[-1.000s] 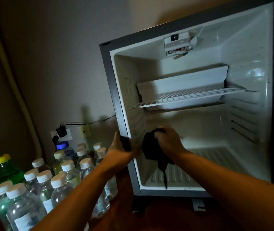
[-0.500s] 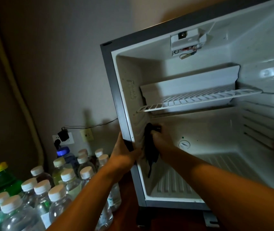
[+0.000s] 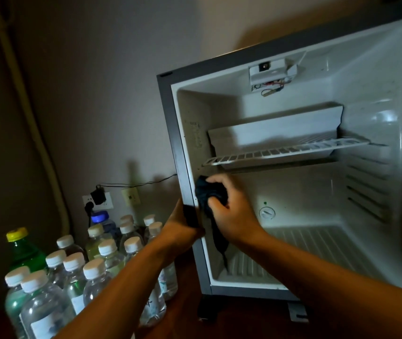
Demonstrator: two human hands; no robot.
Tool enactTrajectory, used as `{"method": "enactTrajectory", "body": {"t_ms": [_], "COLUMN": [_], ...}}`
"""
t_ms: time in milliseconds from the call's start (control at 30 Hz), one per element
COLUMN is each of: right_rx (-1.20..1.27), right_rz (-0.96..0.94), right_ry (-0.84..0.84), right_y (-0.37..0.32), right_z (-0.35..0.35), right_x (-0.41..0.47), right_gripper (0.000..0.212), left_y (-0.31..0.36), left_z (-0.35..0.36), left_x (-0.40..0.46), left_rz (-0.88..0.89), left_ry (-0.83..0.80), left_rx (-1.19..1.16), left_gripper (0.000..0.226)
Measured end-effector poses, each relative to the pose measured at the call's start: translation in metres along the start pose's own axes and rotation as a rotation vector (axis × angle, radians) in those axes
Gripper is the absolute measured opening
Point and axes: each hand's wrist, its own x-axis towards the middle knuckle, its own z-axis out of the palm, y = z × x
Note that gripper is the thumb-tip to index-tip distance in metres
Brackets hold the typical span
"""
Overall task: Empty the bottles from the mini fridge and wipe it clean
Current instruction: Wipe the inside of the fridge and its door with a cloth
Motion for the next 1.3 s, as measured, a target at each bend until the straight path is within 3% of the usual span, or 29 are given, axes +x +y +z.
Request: {"method": "enactTrajectory", "body": {"t_ms": [167,300,367,433,567,767,967,1067,1133,1200,1300], "right_rx": [-0.077,-0.219,-0.300,-0.232,-0.176,-0.145,-0.069,-0.010,-0.083,-0.135,-0.105], "right_rz": [-0.119,-0.029,0.069,0.130,-0.076,0.103,0.059,0.202,0.311,0.462,0.562], "right_ry": [-0.097,-0.246,-0.084,0.100,0.229,0.139,-0.031,-0.116,-0.066,0.013,0.086], "right_y": [0.001,0.017,0.018,0.012,-0.005,-0.027,-0.030,-0.027,-0.018,-0.010,-0.007], "right_z": [0.007,-0.016,-0.022,-0.023,-0.011,0.010,-0.014,-0.026,-0.033,-0.038,-0.041], "right_x": [-0.004,-0.014,-0.009,0.002,0.028,0.049,0.038,0.031,0.030,0.031,0.031], "right_gripper": [0.023,0.019,0.018,0.021,0.031,0.028,0.026,0.023,0.021,0.018,0.019], "left_y": [0.004,0.017,0.024,0.028,0.025,0.023,0.026,0.024,0.023,0.028,0.038], "left_z": [-0.005,-0.007,-0.002,0.003,0.004,0.002,0.003,0.002,0.007,0.014,0.023], "left_x": [-0.008,-0.003,0.005,0.011,0.009,0.009,0.007,0.006,-0.005,-0.021,-0.034], "left_rz": [-0.043,-0.036,-0.036,-0.007,0.021,0.003,0.007,-0.010,0.068,0.261,0.441], "left_ry": [0.099,0.186,0.234,0.237,0.163,0.177,0.172,0.187,0.366,0.546,0.489], "left_rx": [-0.080,-0.143,-0.141,-0.147,-0.008,0.076,0.080,0.216,0.443,0.584,0.633], "left_gripper": [0.033,0.045,0.037,0.026,0.035,0.037,0.042,0.041,0.046,0.049,0.065]}}
